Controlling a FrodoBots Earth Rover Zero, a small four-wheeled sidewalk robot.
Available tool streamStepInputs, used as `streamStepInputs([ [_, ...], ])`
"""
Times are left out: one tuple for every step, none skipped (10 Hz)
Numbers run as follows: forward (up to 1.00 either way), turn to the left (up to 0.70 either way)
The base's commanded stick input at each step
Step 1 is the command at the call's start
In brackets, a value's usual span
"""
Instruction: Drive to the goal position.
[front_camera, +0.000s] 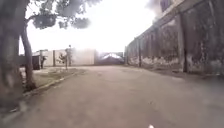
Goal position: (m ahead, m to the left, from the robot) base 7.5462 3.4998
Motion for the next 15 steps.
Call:
streamStepInputs([
  [0.5,0.0],
  [0.5,0.0],
  [0.5,0.0],
  [0.5,0.0],
  [0.5,0.0],
  [0.5,0.0],
  [0.5,0.0],
  [0.5,0.0],
  [0.5,0.0],
  [0.5,0.0],
  [0.5,0.0],
  [0.5,0.0],
  [0.5,0.0],
  [0.5,0.0],
  [0.5,0.0],
])
